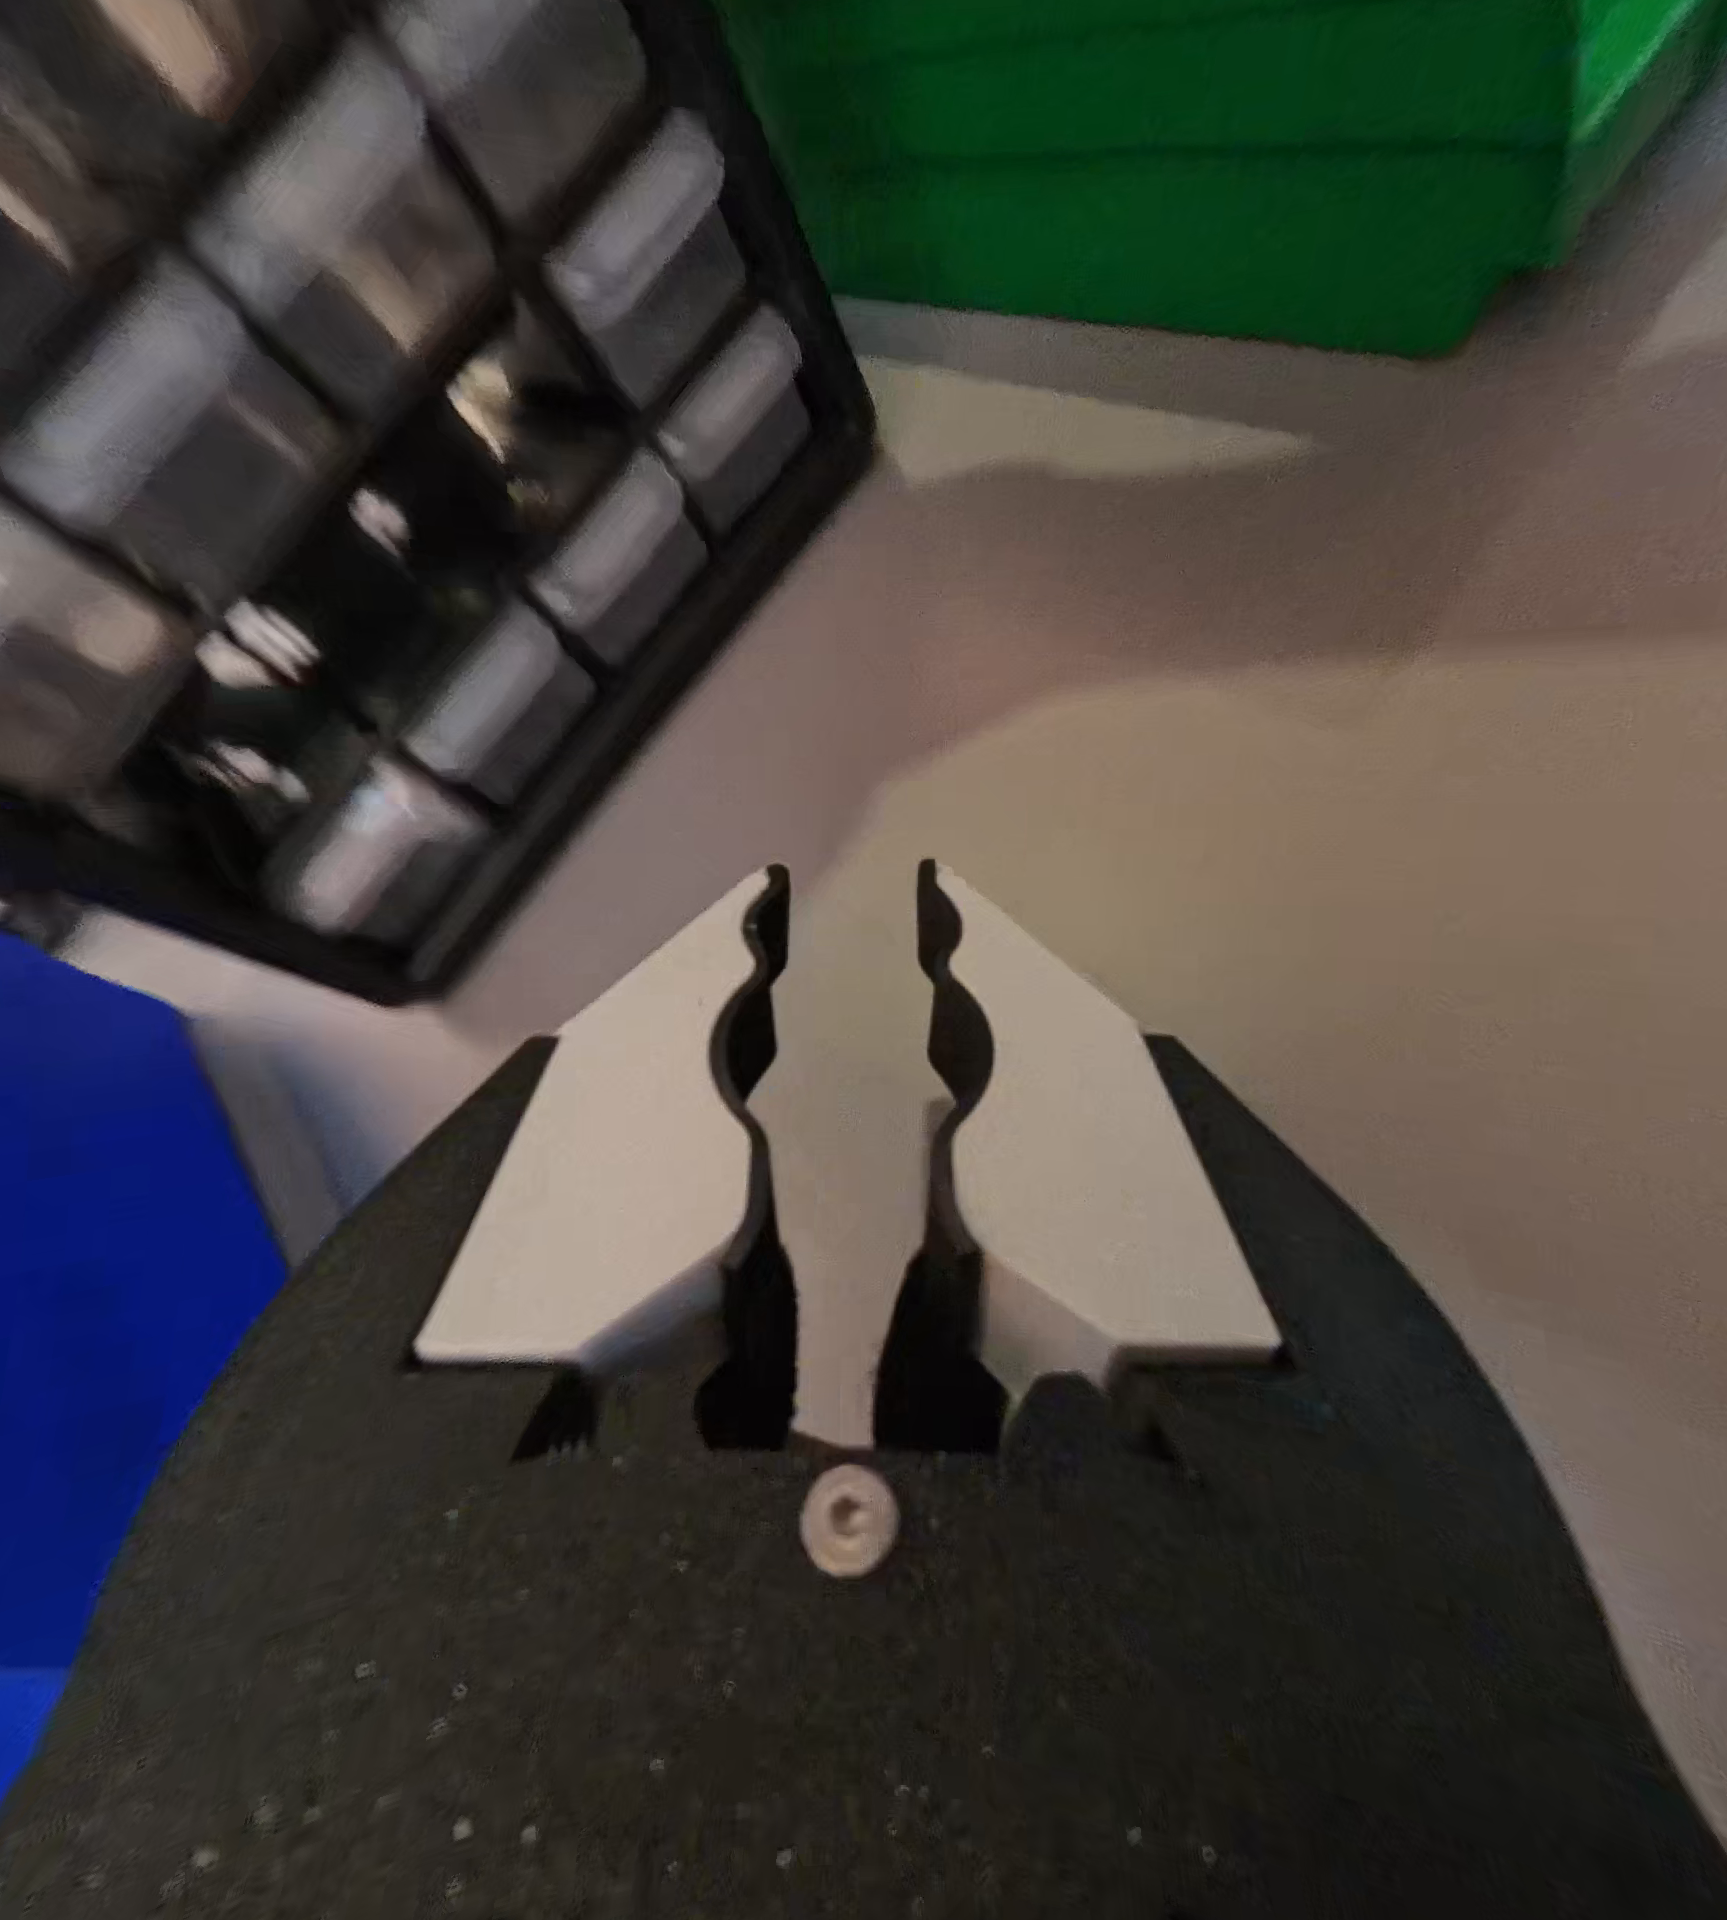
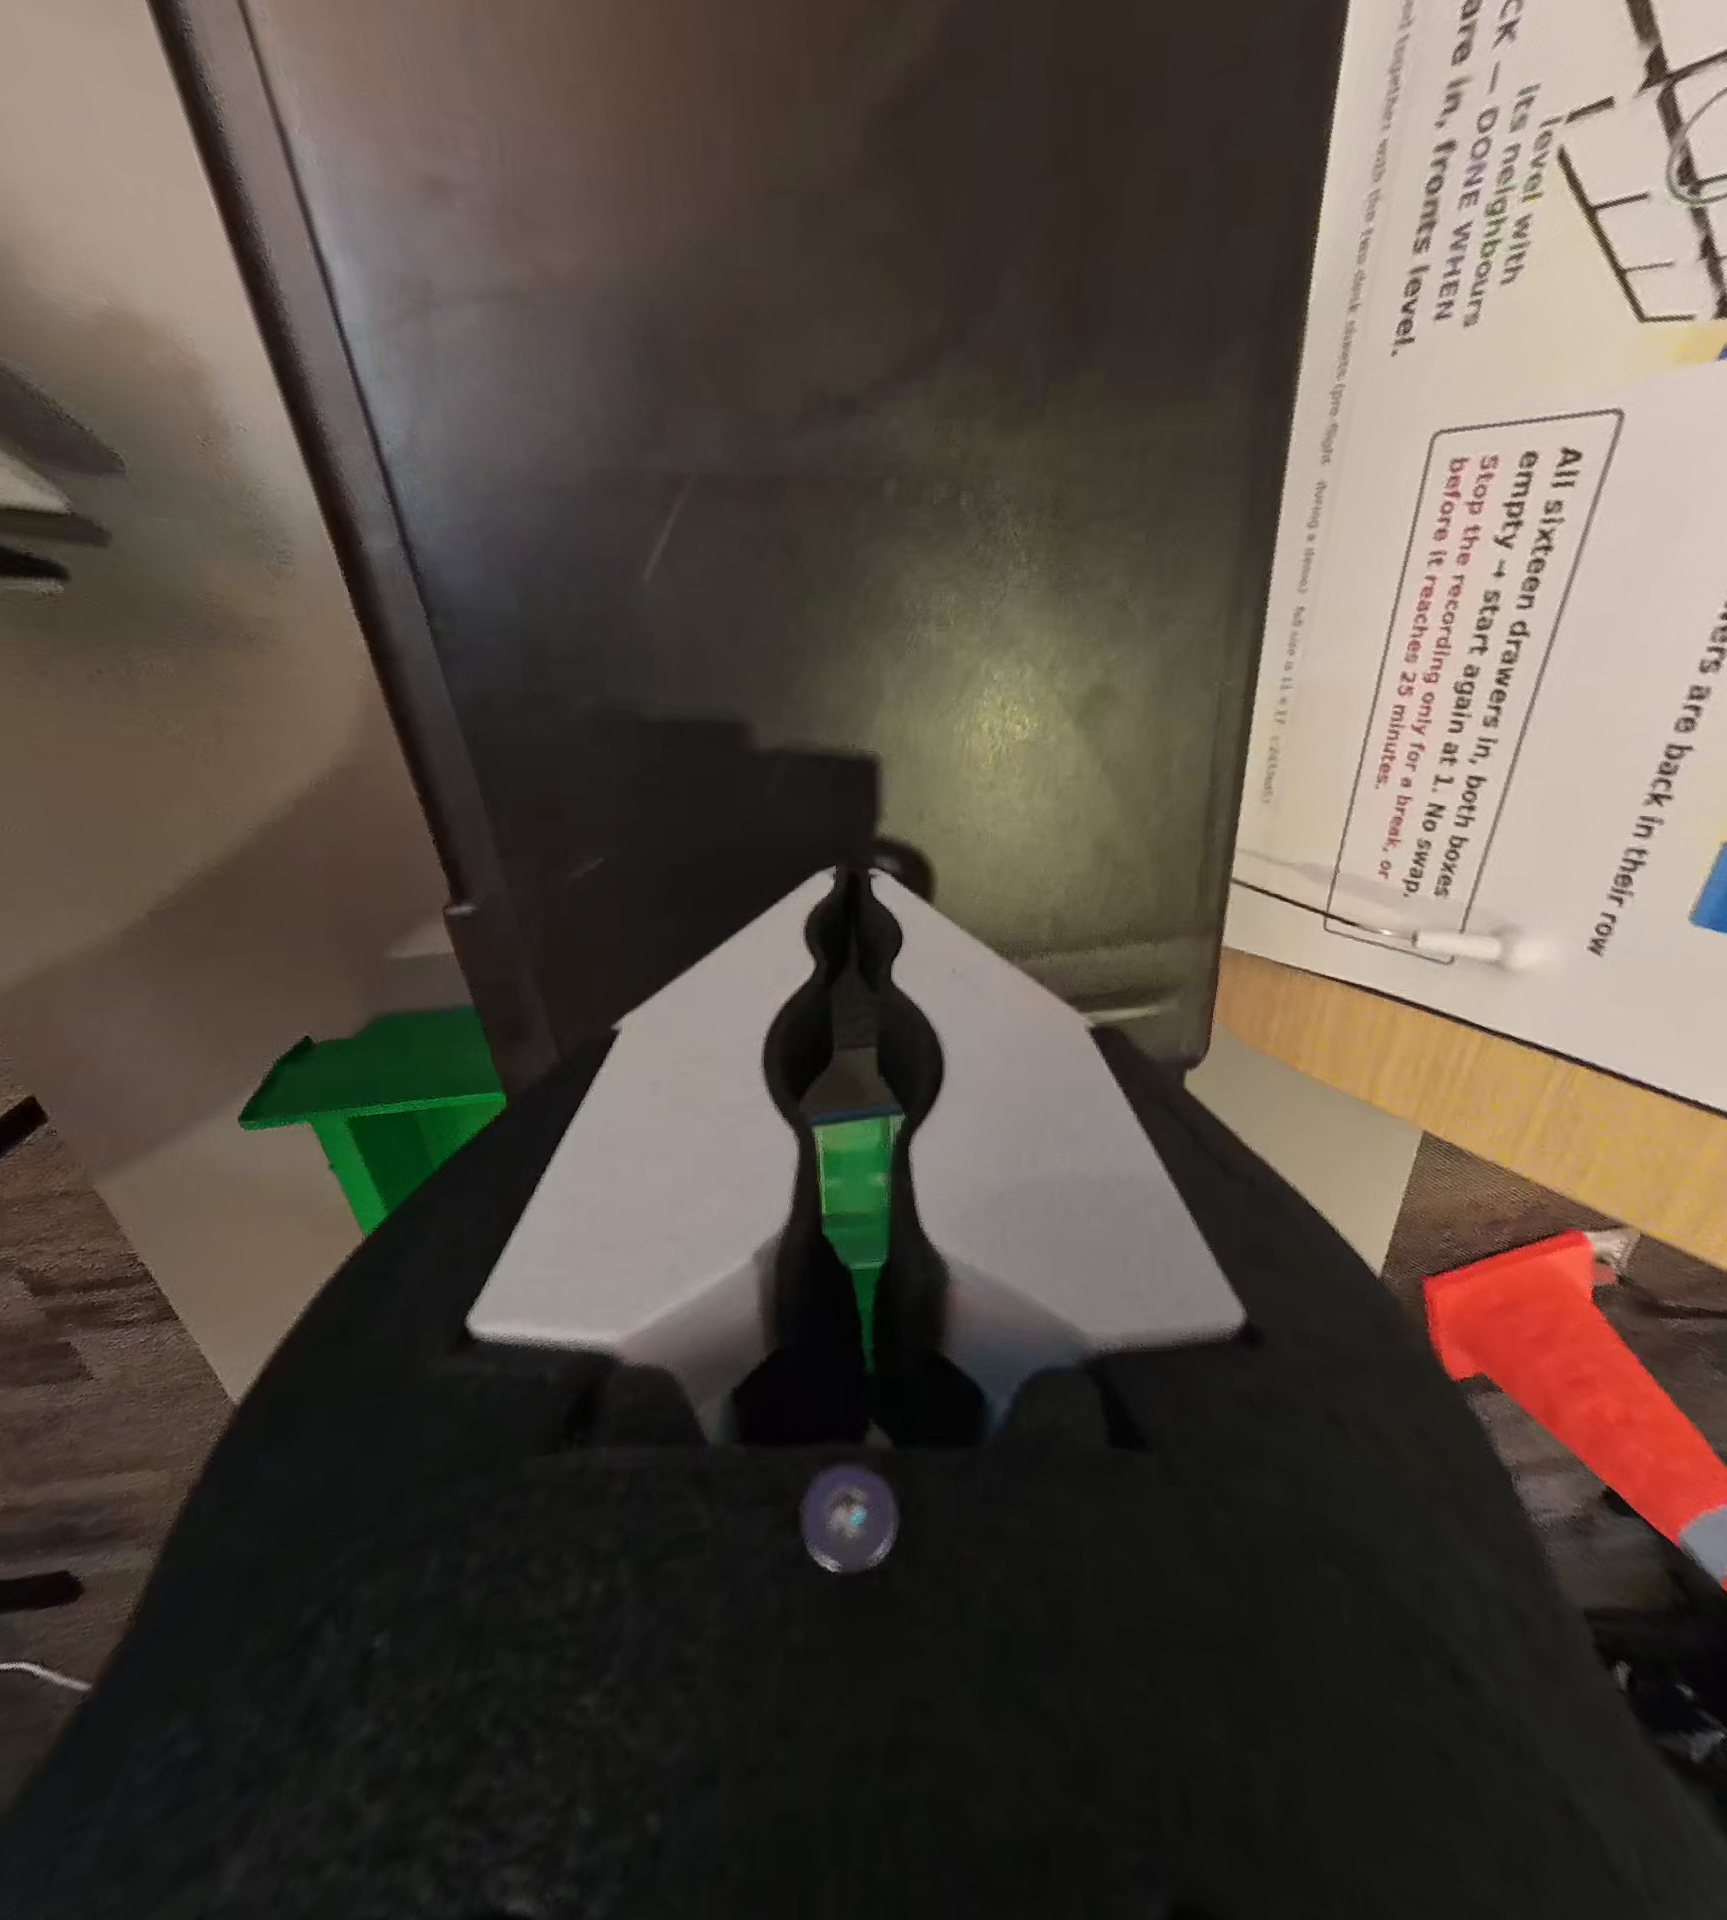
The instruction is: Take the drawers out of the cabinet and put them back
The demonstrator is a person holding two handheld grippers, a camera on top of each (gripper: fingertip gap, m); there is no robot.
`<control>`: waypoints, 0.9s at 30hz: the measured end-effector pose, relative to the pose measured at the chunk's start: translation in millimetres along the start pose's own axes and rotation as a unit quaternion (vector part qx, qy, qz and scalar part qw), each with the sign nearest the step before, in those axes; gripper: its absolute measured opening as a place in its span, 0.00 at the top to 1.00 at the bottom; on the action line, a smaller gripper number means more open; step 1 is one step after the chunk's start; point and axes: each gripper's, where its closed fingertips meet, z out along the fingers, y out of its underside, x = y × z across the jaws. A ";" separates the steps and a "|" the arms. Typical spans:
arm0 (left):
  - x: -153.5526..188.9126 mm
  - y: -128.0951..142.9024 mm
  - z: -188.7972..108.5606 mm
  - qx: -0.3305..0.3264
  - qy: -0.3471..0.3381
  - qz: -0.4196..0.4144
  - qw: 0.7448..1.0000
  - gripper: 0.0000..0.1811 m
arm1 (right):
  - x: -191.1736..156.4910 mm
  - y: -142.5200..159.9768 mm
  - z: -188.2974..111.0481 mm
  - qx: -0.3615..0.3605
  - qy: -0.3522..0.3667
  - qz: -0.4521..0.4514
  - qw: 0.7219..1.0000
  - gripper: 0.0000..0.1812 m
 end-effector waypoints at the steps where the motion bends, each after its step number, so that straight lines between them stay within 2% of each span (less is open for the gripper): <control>1: -2.1 -10.2 5.9 0.005 -0.025 0.040 0.999 0.87 | 0.8 -1.1 2.2 0.000 -0.002 0.000 1.000 1.00; 3: -11.6 -32.5 18.2 0.021 -0.088 0.121 0.988 0.87 | 1.9 1.0 6.8 -0.010 0.002 0.002 1.000 1.00; 6: -27.4 -61.9 44.5 0.032 -0.170 0.249 0.953 0.87 | -0.6 -1.2 7.5 -0.005 0.001 0.009 1.000 1.00; 10: -40.6 -83.9 93.2 0.028 -0.210 0.350 0.912 0.88 | -0.7 -0.8 7.4 -0.004 -0.005 0.049 0.999 1.00; 13: -49.6 -102.0 117.7 0.034 -0.249 0.411 0.876 0.89 | -0.7 -0.8 7.2 -0.001 0.002 0.052 0.999 1.00; 17: -54.2 -118.7 129.1 0.041 -0.272 0.424 0.863 0.89 | -0.7 -0.9 6.9 0.003 0.013 0.054 0.998 1.00; 27: -61.5 -108.6 145.1 0.007 -0.291 0.442 0.849 0.90 | -0.8 -0.9 6.7 0.018 0.001 0.063 0.998 1.00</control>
